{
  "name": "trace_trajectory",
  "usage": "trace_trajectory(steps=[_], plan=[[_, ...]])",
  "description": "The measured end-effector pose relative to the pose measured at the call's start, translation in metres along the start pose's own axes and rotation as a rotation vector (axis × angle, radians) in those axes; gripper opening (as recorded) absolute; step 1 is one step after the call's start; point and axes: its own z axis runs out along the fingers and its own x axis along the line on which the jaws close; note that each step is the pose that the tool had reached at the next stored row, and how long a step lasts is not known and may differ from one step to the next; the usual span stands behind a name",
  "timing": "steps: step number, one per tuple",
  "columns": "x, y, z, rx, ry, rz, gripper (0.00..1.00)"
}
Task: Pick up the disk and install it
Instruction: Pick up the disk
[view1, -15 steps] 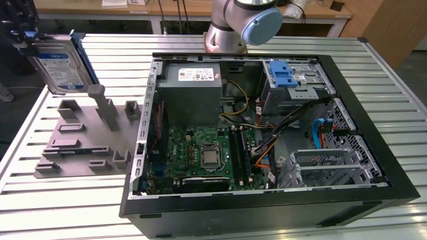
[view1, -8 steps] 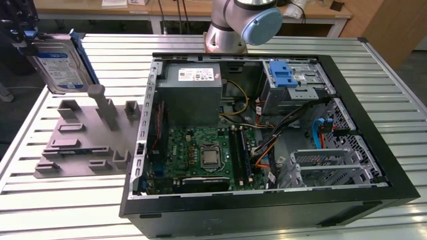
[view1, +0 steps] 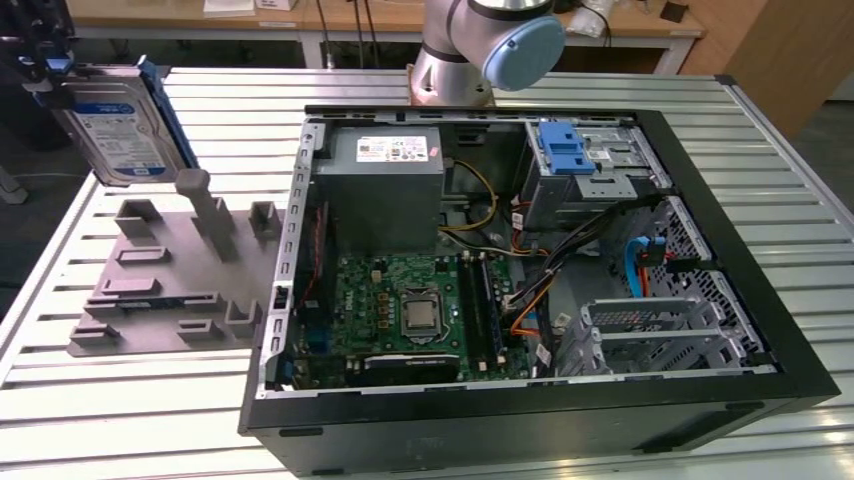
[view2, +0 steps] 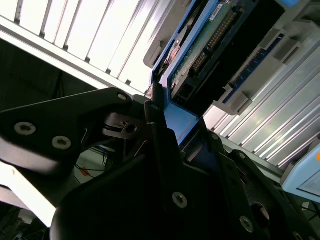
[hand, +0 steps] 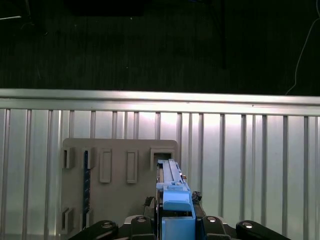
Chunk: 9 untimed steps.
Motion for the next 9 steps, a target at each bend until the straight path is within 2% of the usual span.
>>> trace_trajectory(steps=[9], plan=[[-0.0001,0.0001,-0.0068,0.0001,0.0,0.0,0.36]])
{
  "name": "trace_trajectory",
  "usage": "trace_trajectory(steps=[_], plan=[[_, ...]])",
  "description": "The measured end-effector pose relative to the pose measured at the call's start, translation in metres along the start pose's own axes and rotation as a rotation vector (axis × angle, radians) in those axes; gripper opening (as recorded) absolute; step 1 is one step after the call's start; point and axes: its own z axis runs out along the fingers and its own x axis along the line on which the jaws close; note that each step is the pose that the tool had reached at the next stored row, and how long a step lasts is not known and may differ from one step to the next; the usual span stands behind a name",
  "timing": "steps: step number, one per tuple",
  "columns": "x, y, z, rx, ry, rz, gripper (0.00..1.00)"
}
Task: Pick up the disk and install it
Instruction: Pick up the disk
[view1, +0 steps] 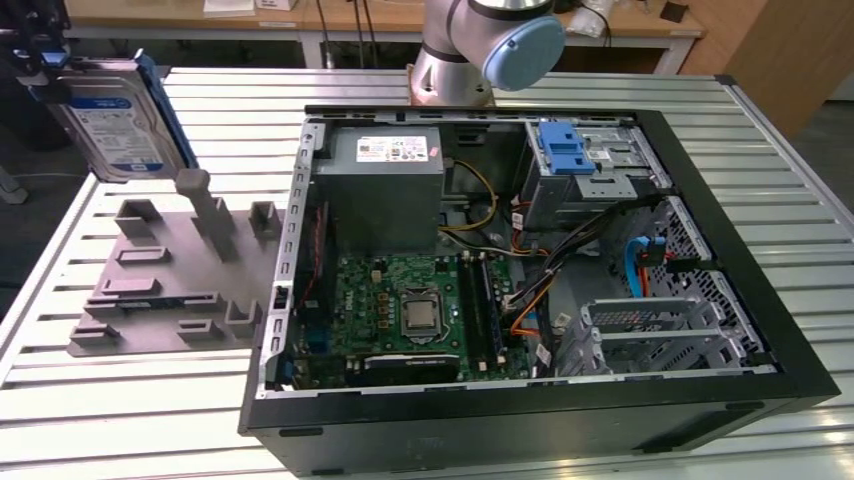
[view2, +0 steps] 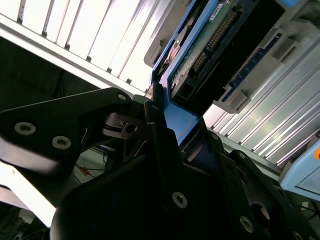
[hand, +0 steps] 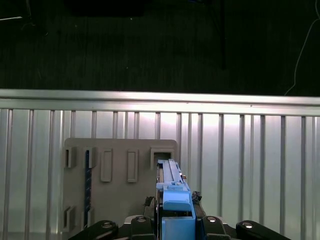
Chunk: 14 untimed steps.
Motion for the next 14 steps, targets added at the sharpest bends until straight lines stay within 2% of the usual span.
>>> trace_trajectory(steps=[14], plan=[[-0.0001,0.0002,-0.0099,0.0,0.0,0.0,0.36]])
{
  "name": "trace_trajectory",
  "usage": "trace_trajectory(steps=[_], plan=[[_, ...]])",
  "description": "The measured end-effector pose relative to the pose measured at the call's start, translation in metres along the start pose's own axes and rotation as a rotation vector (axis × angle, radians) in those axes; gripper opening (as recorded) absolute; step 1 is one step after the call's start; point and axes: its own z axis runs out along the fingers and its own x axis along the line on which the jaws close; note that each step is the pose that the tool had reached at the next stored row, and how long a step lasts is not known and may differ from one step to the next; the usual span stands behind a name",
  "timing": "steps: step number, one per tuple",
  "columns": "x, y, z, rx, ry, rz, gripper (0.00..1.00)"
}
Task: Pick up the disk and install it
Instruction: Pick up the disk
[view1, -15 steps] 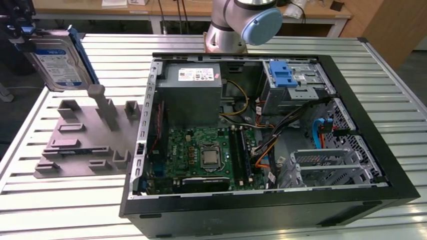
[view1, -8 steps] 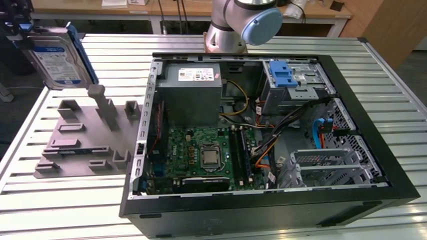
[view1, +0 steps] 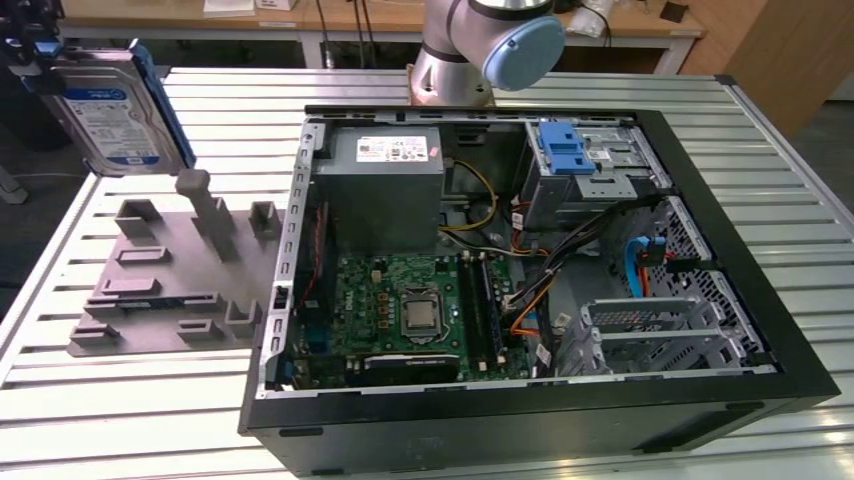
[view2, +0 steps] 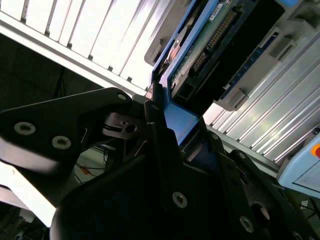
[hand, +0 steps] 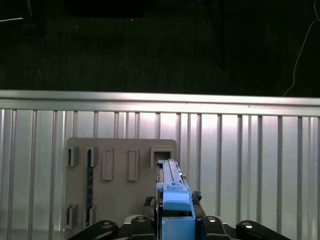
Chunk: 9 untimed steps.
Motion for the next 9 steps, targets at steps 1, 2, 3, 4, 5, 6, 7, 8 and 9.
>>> trace_trajectory(steps=[1,2,3,4,5,6,7,8,9], plan=[[0.0,0.0,-0.0006,0.0001,0.0,0.0,0.36],[0.0,0.0,-0.0012,0.0,0.0,0.0,0.36],[0.0,0.0,-0.0018,0.0001,0.0,0.0,0.36],[-0.0001,0.0,-0.0025,0.0001,0.0,0.0,0.36],[-0.0001,0.0001,-0.0032,0.0001,0.0,0.0,0.36],[-0.0001,0.0001,-0.0038,0.0,0.0,0.0,0.36],[-0.0001,0.0001,-0.0044,0.0001,0.0,0.0,0.36],[-0.0001,0.0001,-0.0049,0.0001,-0.0001,0.0,0.36],[-0.0001,0.0001,-0.0056,0.0,0.0,0.0,0.36]])
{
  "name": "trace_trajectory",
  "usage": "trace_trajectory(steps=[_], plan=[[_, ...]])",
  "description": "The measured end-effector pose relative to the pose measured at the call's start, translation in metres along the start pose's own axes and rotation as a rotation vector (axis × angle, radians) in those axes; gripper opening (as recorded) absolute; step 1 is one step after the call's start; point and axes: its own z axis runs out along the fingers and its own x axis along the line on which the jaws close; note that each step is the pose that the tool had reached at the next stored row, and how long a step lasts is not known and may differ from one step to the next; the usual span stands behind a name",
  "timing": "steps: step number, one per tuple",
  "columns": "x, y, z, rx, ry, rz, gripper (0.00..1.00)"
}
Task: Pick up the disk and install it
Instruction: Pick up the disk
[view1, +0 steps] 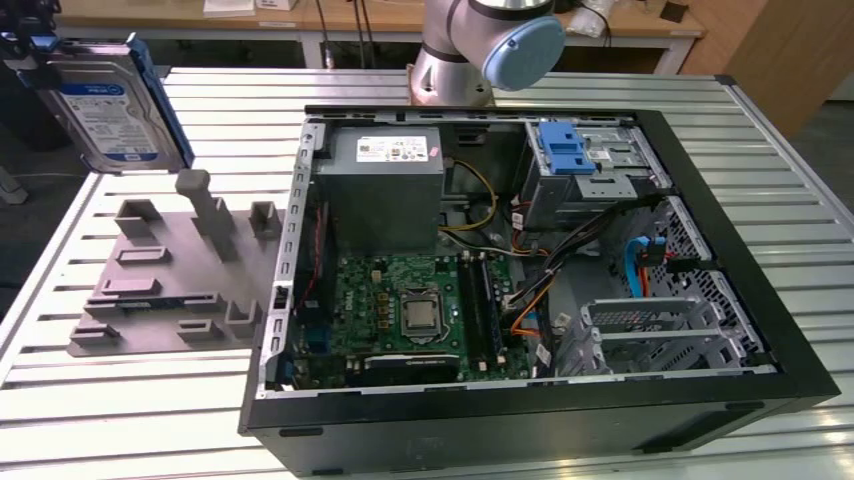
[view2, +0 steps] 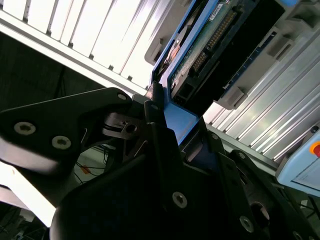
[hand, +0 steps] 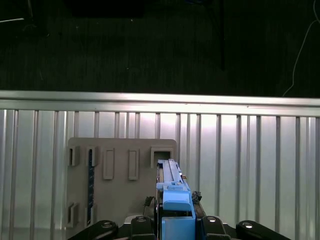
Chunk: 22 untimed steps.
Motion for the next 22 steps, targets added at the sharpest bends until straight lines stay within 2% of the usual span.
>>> trace_trajectory(steps=[22], plan=[[-0.0002,0.0002,-0.0126,0.0,0.0,0.0,0.36]])
